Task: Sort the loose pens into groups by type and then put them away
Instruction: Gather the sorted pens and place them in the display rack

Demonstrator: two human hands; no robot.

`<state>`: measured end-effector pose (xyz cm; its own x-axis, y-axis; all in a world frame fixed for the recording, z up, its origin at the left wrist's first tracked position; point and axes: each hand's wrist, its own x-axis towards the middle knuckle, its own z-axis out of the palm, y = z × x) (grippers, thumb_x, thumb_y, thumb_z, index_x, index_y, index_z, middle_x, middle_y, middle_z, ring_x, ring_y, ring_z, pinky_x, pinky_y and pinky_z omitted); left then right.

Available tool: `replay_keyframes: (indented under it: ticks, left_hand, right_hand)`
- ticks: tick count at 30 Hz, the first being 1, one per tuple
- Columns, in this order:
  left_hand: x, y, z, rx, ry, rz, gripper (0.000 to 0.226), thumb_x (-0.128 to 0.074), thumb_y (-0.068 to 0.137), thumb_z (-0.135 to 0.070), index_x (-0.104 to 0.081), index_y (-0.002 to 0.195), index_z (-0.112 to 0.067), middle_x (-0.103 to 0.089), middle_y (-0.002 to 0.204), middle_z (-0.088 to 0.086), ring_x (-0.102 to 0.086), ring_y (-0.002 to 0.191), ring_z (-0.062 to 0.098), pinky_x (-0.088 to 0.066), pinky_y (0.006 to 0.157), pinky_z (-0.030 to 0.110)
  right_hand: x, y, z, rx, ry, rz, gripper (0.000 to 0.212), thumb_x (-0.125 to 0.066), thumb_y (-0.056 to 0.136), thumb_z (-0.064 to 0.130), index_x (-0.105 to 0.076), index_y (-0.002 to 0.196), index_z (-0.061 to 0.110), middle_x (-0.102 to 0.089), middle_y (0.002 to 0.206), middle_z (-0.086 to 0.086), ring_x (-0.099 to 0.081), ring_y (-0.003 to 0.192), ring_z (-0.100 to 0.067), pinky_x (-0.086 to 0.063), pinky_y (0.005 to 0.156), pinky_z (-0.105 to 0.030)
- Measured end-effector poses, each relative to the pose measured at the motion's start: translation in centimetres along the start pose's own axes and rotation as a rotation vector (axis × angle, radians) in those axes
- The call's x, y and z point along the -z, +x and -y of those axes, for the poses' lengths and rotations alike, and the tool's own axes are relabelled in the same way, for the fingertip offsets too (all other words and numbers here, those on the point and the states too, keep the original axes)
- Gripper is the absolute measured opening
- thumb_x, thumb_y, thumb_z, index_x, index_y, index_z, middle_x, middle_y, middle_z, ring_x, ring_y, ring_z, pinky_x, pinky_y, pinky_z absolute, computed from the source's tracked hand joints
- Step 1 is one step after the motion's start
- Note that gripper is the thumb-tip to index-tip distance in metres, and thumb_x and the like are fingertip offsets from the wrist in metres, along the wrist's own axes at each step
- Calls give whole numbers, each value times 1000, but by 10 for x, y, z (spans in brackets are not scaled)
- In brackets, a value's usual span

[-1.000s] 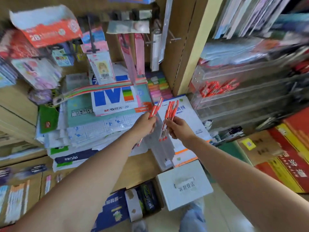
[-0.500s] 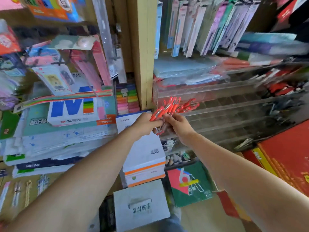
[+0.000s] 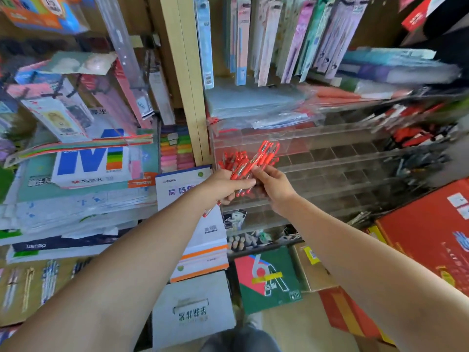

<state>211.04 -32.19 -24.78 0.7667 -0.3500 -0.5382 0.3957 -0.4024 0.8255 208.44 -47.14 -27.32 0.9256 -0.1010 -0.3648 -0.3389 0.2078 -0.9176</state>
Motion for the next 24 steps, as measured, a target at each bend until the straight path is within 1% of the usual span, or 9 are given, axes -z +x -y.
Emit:
replay_keyframes:
  ticks: [2, 4, 6, 9, 12, 15, 17, 20, 24]
  left_hand:
    - [-4, -2, 3, 0, 5, 20, 35, -74, 82, -29, -59, 100, -3, -44, 62, 12, -31, 38, 9, -23, 38, 17]
    - [-7, -4, 5, -4, -10, 62, 37, -73, 84, -26, -58, 109, -2, -59, 75, 18, -30, 35, 8, -23, 37, 16]
    - [-9, -8, 4, -9, -14, 98, 29, -69, 88, -23, -58, 109, -7, -70, 83, 14, -29, 35, 7, -22, 37, 15]
    - [-10, -8, -1, -9, 5, 145, 24, -68, 88, -23, -59, 107, -11, -73, 80, 8, -30, 36, 6, -24, 37, 15]
    - [-15, -2, -3, 16, 21, 179, 19, -69, 88, -22, -59, 102, -14, -74, 75, 3, -29, 39, 6, -24, 36, 16]
    - [-23, 6, -4, 42, 64, 195, 30, -69, 88, -24, -59, 109, -6, -75, 81, 5, -32, 39, 6, -25, 36, 17]
    - [-29, 14, -6, 52, 103, 182, 37, -69, 87, -27, -59, 113, -3, -75, 86, 5, -35, 40, 5, -26, 37, 18]
    - [-36, 27, -10, 61, 70, 102, 43, -71, 85, -30, -58, 117, -5, -75, 89, 7, -40, 44, 6, -29, 40, 19]
    - [-48, 42, -23, 55, 33, -6, 33, -70, 86, -30, -61, 111, -11, -75, 83, 1, -44, 44, 4, -32, 46, 20]
  right_hand:
    - [3, -6, -2, -15, 38, -9, 14, -56, 96, 16, -61, 84, 11, -62, 54, 1, -57, 42, -13, -36, 35, -15]
    - [8, -8, -6, -31, 28, -12, 15, -58, 95, 18, -62, 82, 12, -59, 53, 1, -53, 46, -19, -32, 36, -17]
    - [12, -10, -8, -53, 28, -15, 16, -59, 94, 20, -63, 81, 11, -58, 52, -1, -52, 43, -16, -29, 40, -21]
    - [19, -13, -7, -44, 60, -49, 13, -62, 92, 19, -63, 81, 11, -64, 56, 0, -53, 43, -10, -33, 46, -23]
    - [29, -10, -6, -24, 148, -84, 5, -63, 91, 16, -64, 86, 14, -64, 61, 4, -47, 49, -8, -35, 50, -23]
    - [44, -3, -6, -48, 200, -114, 7, -63, 91, 14, -66, 85, 14, -61, 63, 2, -45, 55, -11, -37, 55, -25]
    - [55, 4, -2, -62, 176, -106, 9, -63, 90, 12, -66, 83, 14, -64, 64, 3, -50, 57, -10, -42, 56, -23]
    - [71, 19, 10, -94, 155, -86, 2, -67, 88, 12, -67, 87, 11, -71, 75, 1, -63, 63, -9, -53, 59, -21]
    - [91, 44, 29, -96, 134, -104, 5, -69, 86, 9, -67, 90, 6, -72, 74, -2, -66, 64, -12, -55, 58, -22]
